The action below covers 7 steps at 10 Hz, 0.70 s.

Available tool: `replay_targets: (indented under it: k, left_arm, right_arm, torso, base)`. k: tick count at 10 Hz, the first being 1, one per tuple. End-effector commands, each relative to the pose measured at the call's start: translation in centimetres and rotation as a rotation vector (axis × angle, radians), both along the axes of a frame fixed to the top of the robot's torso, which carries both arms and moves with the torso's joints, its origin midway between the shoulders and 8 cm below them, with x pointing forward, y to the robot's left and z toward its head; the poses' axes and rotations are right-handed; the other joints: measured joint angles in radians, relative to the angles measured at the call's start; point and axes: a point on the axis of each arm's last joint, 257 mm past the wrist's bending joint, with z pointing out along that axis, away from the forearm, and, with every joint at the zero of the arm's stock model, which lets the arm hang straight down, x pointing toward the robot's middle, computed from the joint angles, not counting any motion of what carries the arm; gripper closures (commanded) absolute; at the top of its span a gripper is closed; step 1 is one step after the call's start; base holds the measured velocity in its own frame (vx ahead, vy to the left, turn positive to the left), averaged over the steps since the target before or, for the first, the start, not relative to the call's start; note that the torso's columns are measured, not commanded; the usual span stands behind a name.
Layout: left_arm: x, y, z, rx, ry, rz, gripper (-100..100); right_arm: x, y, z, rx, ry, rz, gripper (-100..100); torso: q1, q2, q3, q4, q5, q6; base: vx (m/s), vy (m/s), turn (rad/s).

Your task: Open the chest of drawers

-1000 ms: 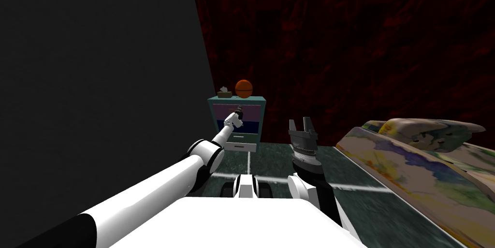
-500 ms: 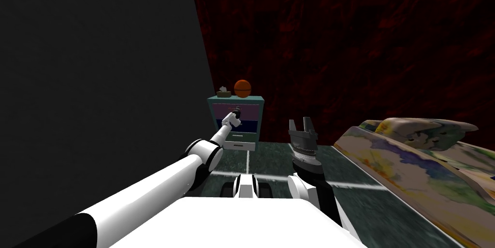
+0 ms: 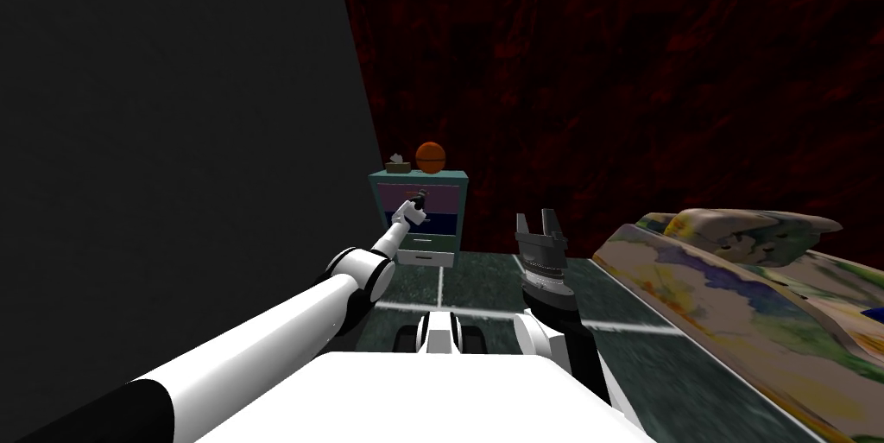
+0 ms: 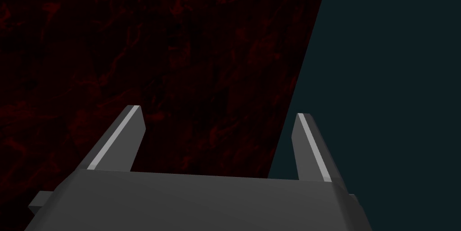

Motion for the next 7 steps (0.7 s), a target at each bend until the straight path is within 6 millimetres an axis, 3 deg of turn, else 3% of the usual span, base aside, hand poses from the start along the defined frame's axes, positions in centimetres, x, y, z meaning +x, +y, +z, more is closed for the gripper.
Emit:
replay_targets:
  k: [1, 2, 3, 5, 6, 7]
  left_arm:
    - [0.4, 1.4, 0.0, -0.004, 0.004, -0.003, 100]
    - [0.4, 1.3, -0.1, 0.009, 0.006, -0.008, 100]
    - [0.7, 2.9, 0.2, -0.005, -0.001, 0.002, 100]
    - [0.6, 2.6, 0.0, 0.008, 0.006, -0.011, 100]
    - [0.9, 4.3, 0.4, -0.010, -0.003, 0.000, 100]
    - [0.9, 4.2, 0.3, -0.007, -0.001, -0.006, 100]
  right_arm:
    - [0.0, 0.0, 0.0, 0.000, 0.000, 0.000, 0]
    - [0.0, 0.0, 0.0, 0.000, 0.000, 0.000, 0]
    - [0.0, 0.0, 0.0, 0.000, 0.000, 0.000, 0]
    - [0.0, 0.0, 0.0, 0.000, 0.000, 0.000, 0]
    - [0.0, 0.0, 0.0, 0.000, 0.000, 0.000, 0]
    - [0.0, 0.0, 0.0, 0.000, 0.000, 0.000, 0]
  torso:
    - [-0.001, 0.000, 0.000, 0.000, 0.000, 0.000]
    - [-0.002, 0.001, 0.001, 0.000, 0.000, 0.000]
    - [0.000, 0.000, 0.000, 0.000, 0.000, 0.000]
    - [0.000, 0.001, 0.001, 0.000, 0.000, 0.000]
    - [0.001, 0.000, 0.000, 0.000, 0.000, 0.000]
    - [-0.001, 0.001, 0.000, 0.000, 0.000, 0.000]
  base:
    - [-0.056, -0.068, 0.007]
    - [-0.033, -0.031, 0.001]
    - [-0.056, -0.055, -0.006]
    - [-0.040, -0.034, 0.004]
    - [-0.048, -0.047, -0.004]
    - [-0.046, -0.055, 0.006]
